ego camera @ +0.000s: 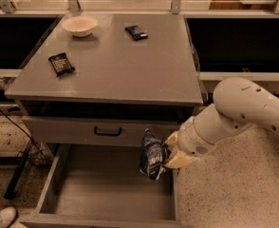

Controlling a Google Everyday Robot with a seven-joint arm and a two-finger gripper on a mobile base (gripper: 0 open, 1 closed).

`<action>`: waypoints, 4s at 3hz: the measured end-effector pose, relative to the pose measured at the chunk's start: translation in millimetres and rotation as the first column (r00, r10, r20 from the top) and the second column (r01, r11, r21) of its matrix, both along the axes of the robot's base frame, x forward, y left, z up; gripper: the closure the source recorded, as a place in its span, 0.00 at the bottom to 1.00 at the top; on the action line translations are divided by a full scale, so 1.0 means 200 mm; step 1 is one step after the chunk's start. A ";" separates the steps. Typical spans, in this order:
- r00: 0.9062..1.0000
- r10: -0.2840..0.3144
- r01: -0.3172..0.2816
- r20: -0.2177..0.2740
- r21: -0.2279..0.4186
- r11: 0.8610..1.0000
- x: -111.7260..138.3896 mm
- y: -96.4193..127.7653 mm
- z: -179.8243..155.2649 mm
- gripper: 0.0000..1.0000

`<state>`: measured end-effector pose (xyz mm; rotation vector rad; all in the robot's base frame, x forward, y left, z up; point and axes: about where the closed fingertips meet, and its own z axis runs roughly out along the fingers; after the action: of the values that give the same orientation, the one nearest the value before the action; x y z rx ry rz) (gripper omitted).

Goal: Place blue chip bag into middle drawer

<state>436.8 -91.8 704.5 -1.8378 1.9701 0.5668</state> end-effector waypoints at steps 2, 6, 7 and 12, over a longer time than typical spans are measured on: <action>0.998 0.010 -0.009 -0.054 0.015 1.000 -0.07 0.00 -0.13 1.00; 0.996 -0.029 0.017 -0.083 -0.141 0.990 0.06 0.03 -0.43 1.00; 0.991 -0.042 0.028 -0.126 -0.108 0.994 0.04 0.02 -0.58 1.00; 0.945 -0.022 0.003 -0.325 -0.058 0.998 0.03 0.05 -1.12 1.00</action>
Offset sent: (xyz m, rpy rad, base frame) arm -0.0121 0.0004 -0.0236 0.0140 0.0482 0.0081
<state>441.9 -82.7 479.6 -1.8600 2.2251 0.8682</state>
